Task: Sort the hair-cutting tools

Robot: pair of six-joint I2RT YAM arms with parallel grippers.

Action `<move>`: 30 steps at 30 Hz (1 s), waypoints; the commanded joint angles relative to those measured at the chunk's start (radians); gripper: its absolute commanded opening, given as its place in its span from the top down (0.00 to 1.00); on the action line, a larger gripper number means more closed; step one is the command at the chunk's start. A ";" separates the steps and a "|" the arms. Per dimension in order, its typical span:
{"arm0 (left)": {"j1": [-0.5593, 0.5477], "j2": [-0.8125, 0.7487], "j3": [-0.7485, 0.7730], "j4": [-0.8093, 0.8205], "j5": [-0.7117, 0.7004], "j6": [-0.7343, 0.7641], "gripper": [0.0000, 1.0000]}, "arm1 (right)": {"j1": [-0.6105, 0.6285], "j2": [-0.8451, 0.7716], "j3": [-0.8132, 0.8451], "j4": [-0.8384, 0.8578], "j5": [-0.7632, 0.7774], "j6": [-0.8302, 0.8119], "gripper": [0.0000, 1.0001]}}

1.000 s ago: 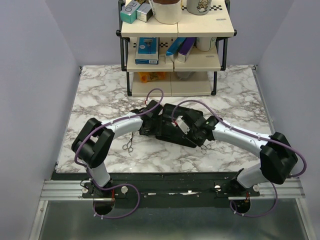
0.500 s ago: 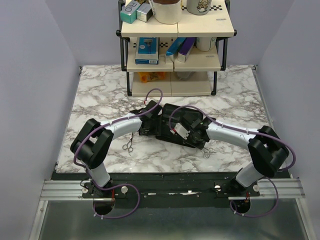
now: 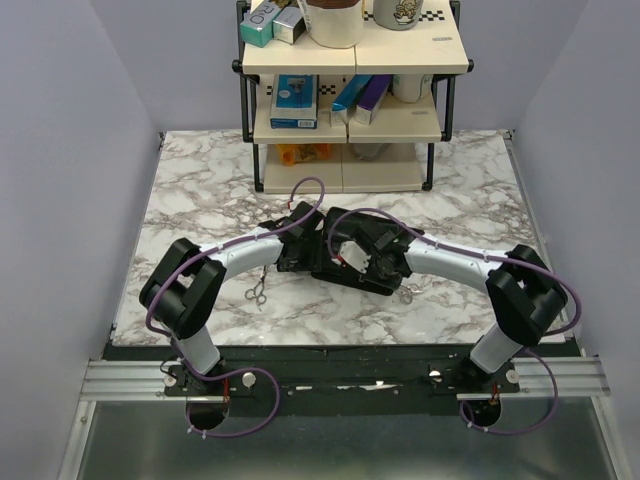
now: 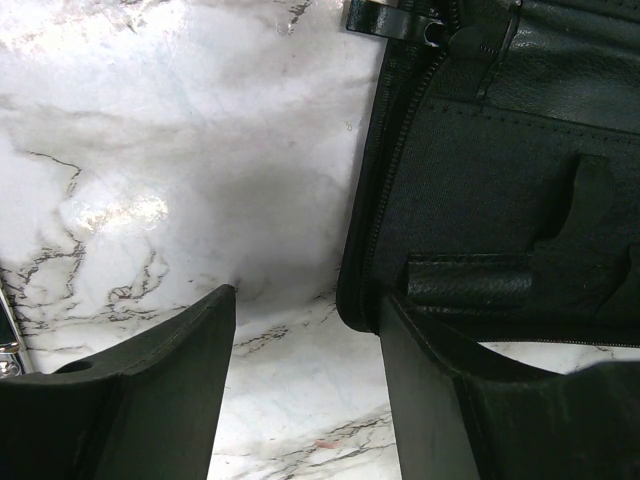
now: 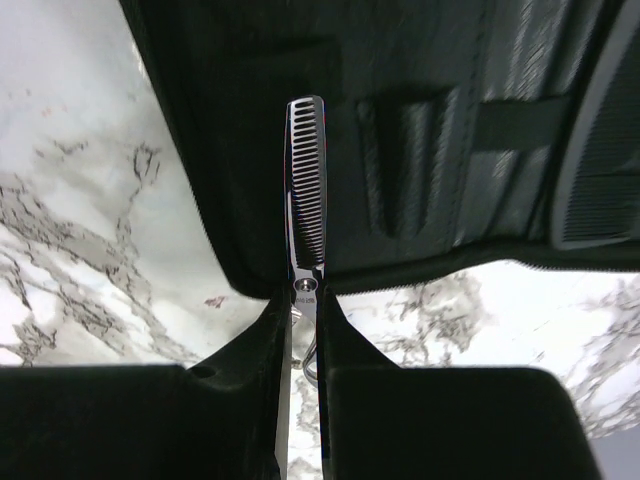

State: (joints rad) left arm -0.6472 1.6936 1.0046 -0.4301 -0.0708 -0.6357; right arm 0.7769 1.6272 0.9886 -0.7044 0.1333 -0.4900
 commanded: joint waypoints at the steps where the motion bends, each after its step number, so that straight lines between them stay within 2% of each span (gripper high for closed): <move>1: 0.007 -0.002 -0.021 -0.047 -0.003 0.001 0.34 | -0.001 0.023 0.048 0.010 -0.004 -0.039 0.99; 6: 0.008 -0.005 -0.021 -0.047 -0.003 0.002 0.34 | -0.002 0.023 0.062 -0.001 -0.044 -0.038 0.99; 16: 0.007 -0.014 -0.024 -0.047 -0.004 0.001 0.34 | -0.004 -0.012 0.025 -0.030 0.014 -0.001 0.99; 20: 0.008 -0.017 -0.027 -0.044 -0.004 0.001 0.34 | -0.002 -0.020 -0.002 0.037 -0.069 0.025 0.99; 22: 0.008 -0.020 -0.031 -0.044 -0.004 0.001 0.34 | -0.002 -0.023 -0.024 0.124 -0.075 0.051 0.99; 24: 0.008 -0.028 -0.034 -0.047 -0.006 0.001 0.34 | -0.008 -0.014 -0.050 0.175 -0.104 0.059 0.95; 25: 0.008 -0.029 -0.035 -0.047 -0.009 0.002 0.34 | -0.008 -0.010 -0.056 0.186 -0.107 0.073 0.88; 27: 0.006 -0.034 -0.037 -0.048 -0.012 0.002 0.34 | -0.018 0.011 -0.056 0.194 -0.124 0.083 0.85; 30: 0.007 -0.037 -0.037 -0.052 -0.014 0.002 0.34 | -0.019 0.022 -0.050 0.188 -0.126 0.110 0.75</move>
State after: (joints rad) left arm -0.6472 1.6775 0.9894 -0.4320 -0.0708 -0.6357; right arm 0.7654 1.6234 0.9596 -0.5686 0.0704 -0.4328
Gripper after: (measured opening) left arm 0.665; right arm 0.214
